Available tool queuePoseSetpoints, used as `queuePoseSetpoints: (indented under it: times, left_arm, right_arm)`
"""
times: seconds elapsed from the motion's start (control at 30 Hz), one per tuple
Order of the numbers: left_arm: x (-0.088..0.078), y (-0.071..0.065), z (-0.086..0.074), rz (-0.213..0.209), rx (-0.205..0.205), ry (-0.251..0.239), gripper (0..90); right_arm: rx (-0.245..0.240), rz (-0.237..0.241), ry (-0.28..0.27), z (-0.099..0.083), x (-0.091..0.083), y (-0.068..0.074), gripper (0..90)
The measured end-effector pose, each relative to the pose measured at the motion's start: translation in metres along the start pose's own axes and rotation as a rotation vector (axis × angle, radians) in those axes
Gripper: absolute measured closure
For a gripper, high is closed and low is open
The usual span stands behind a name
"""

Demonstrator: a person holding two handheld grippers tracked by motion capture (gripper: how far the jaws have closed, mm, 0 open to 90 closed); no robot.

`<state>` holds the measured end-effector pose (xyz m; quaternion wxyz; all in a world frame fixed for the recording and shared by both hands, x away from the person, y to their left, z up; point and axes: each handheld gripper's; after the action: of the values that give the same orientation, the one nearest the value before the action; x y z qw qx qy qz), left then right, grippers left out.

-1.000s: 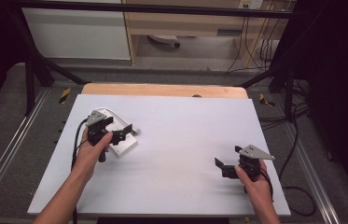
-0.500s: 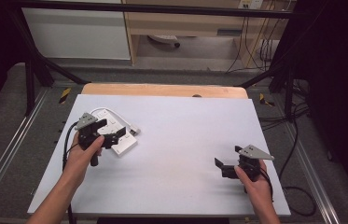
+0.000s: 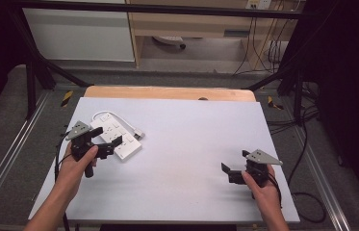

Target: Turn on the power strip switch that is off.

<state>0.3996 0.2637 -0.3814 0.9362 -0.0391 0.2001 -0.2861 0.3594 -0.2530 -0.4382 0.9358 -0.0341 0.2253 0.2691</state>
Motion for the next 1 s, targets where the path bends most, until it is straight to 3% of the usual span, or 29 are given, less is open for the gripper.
queuePoseSetpoints:
  times: [0.43, 0.67, 1.0]
  left_arm:
    - [-0.025, -0.002, -0.009, -0.019, 0.001, -0.010, 6.3]
    - [-0.045, 0.000, -0.031, -0.031, 0.008, -0.004, 6.8]
    - [-0.064, 0.005, -0.059, -0.004, 0.001, 0.021, 7.1]
  right_arm:
    - [-0.001, 0.000, 0.003, 0.000, 0.000, 0.000, 2.0]
    - [-0.002, 0.003, 0.008, 0.000, 0.000, 0.002, 2.1]
    - [-0.001, -0.001, 0.016, -0.001, 0.001, 0.002, 2.0]
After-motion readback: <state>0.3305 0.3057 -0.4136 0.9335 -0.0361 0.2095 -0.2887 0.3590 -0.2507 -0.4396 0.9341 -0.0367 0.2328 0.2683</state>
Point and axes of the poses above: each handheld gripper's, and its own axes: x roughly forward along the jaws, z roughly out of its top, y roughly to its left
